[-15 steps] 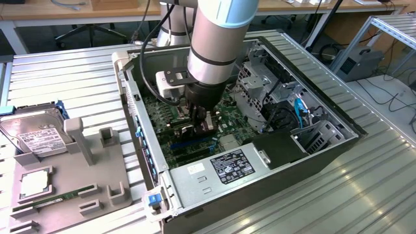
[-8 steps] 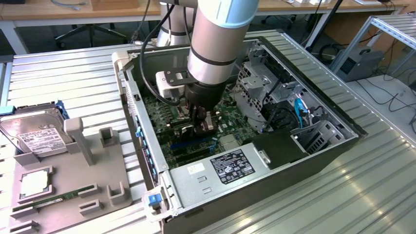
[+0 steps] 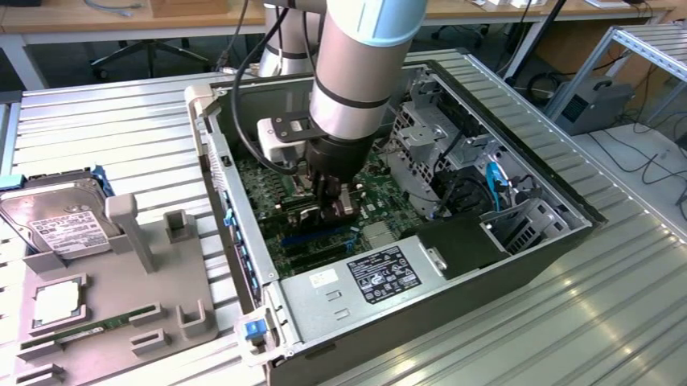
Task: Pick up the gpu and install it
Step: 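Insert the gpu into the slot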
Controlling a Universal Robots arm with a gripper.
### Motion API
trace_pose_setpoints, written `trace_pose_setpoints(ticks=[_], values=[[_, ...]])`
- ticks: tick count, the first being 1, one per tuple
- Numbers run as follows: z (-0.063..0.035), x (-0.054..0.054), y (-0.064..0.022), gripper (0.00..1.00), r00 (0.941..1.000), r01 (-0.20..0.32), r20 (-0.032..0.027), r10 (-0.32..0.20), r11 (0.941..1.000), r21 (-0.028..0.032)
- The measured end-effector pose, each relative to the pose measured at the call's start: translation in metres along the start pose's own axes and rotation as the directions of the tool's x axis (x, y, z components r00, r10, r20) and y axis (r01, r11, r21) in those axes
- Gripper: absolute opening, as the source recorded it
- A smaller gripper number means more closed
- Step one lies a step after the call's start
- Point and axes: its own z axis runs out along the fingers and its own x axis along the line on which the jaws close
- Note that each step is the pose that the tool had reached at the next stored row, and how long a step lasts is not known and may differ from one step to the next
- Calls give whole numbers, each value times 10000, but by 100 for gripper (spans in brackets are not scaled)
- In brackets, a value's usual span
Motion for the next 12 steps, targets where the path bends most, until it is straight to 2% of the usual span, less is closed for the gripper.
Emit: trace_pose_setpoints(ticks=[12], values=[[2, -1, -18, 27, 10000, 91, -16, -91, 10000, -4]])
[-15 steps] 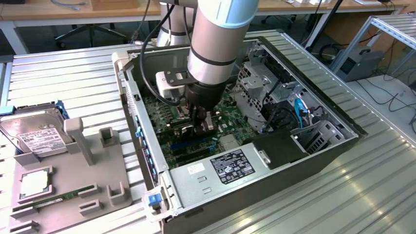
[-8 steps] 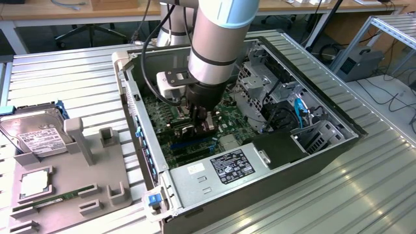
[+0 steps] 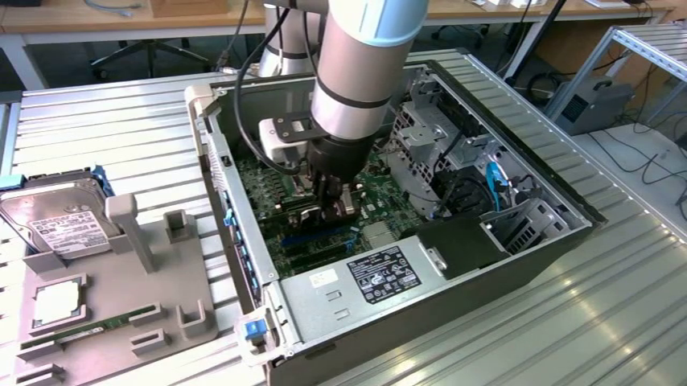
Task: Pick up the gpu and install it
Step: 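Insert the gpu into the slot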
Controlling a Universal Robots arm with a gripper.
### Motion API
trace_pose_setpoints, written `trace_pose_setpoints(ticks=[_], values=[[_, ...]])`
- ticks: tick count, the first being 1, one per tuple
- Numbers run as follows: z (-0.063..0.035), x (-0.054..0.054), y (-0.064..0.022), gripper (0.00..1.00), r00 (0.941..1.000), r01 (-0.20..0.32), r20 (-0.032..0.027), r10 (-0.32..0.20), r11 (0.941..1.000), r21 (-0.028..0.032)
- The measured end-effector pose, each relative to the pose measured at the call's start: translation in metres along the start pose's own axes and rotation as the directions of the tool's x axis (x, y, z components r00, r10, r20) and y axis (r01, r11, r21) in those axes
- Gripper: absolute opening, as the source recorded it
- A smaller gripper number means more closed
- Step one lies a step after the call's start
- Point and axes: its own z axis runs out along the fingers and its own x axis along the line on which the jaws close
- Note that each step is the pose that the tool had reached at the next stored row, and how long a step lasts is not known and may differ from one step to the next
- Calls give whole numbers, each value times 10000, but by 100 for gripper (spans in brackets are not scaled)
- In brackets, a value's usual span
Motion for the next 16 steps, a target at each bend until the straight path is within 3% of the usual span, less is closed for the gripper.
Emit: trace_pose_setpoints(ticks=[16], values=[[36, 0, -19, 27, 9996, 274, -24, -274, 9996, -15]])
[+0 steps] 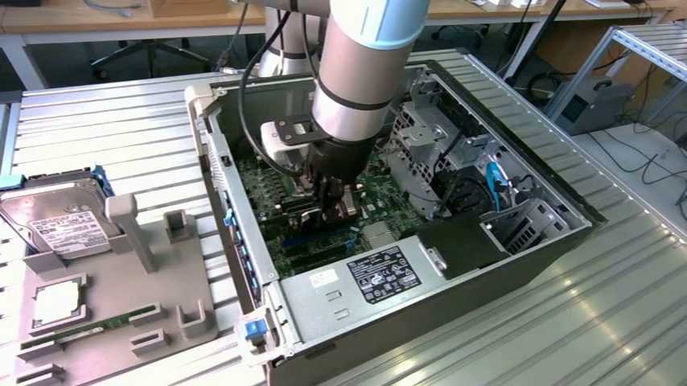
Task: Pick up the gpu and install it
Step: 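Insert the gpu into the slot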
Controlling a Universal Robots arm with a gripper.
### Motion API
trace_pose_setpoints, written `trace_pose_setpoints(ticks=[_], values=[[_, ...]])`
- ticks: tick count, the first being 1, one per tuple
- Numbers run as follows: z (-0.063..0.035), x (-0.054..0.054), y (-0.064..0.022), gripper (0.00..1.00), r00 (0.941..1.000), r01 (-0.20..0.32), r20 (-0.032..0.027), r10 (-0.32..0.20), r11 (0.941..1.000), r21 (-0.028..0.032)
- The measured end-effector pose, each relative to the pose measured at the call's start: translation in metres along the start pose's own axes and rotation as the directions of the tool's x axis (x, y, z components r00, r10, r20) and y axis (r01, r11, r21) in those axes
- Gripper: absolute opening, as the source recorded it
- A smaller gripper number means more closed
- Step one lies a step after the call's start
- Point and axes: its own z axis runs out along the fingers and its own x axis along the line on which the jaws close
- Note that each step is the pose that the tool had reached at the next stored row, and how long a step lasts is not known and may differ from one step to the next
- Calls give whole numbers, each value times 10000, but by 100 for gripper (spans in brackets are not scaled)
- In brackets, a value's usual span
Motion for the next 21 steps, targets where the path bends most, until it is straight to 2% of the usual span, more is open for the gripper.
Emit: trace_pose_setpoints(ticks=[10, 11, 12, 13, 14, 18, 21], values=[[5, 0, 0, 27, 9999, -103, 4, 103, 9999, 6], [9, -1, -1, 27, 9999, -102, 13, 102, 9999, 10], [6, 0, 0, 34, 9999, -102, 5, 102, 9999, 6], [5, -2, 1, 34, 9999, -110, 4, 110, 9999, 6], [-4, -5, 2, 34, 9999, -144, 2, 144, 9999, 6], [-157, -14, 7, 34, 9998, -175, 6, 175, 9998, 9], [-168, -15, 8, 34, 9998, -175, 8, 175, 9998, 10]])
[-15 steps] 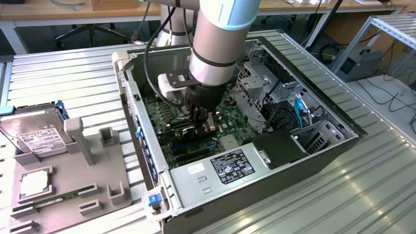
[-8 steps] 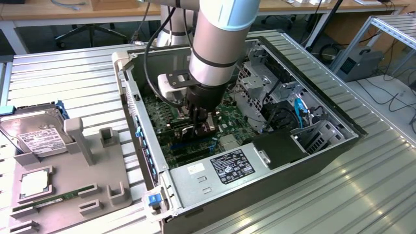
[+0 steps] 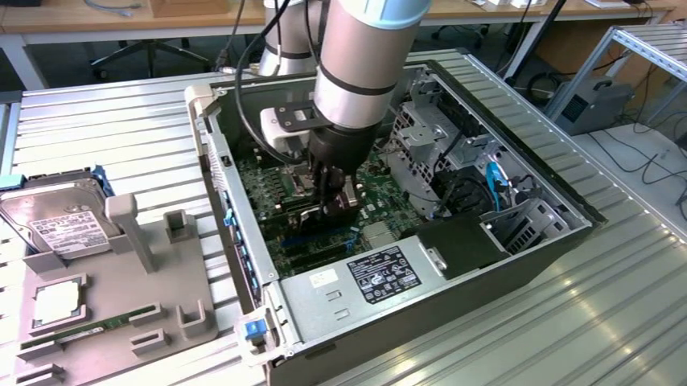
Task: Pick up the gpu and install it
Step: 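Insert the gpu into the slot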
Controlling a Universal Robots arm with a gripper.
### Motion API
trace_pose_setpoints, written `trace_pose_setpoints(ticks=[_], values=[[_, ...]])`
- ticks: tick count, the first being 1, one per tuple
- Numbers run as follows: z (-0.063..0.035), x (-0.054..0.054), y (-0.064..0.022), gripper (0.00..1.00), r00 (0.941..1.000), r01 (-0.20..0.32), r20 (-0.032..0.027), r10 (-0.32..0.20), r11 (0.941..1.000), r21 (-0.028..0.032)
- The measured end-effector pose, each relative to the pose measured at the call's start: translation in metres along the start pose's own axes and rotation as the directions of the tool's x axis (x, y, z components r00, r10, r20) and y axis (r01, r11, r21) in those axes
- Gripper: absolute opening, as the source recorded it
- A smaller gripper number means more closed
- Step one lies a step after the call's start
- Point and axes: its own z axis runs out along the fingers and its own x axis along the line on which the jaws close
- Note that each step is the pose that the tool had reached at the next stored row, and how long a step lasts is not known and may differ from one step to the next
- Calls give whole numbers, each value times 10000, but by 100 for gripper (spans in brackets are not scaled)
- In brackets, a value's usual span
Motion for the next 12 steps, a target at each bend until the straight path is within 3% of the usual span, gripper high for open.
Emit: trace_pose_setpoints(ticks=[2, 4, 6, 7, 8, 9, 12], values=[[-1, 1, 19, 34, 10000, 62, -6, -62, 10000, 15], [-1, 1, 25, 34, 9998, 181, -128, -180, 9998, 14], [-1, 2, 58, 34, 9995, 254, -213, -253, 9997, 21], [1, -2, 62, 34, 9995, 256, -199, -255, 9997, 22], [3, -14, 65, 34, 9996, 256, -137, -256, 9997, 20], [7, -21, 66, 34, 9997, 261, -31, -261, 9997, 20], [6, -21, 66, 34, 9997, 261, -30, -261, 9997, 18]])
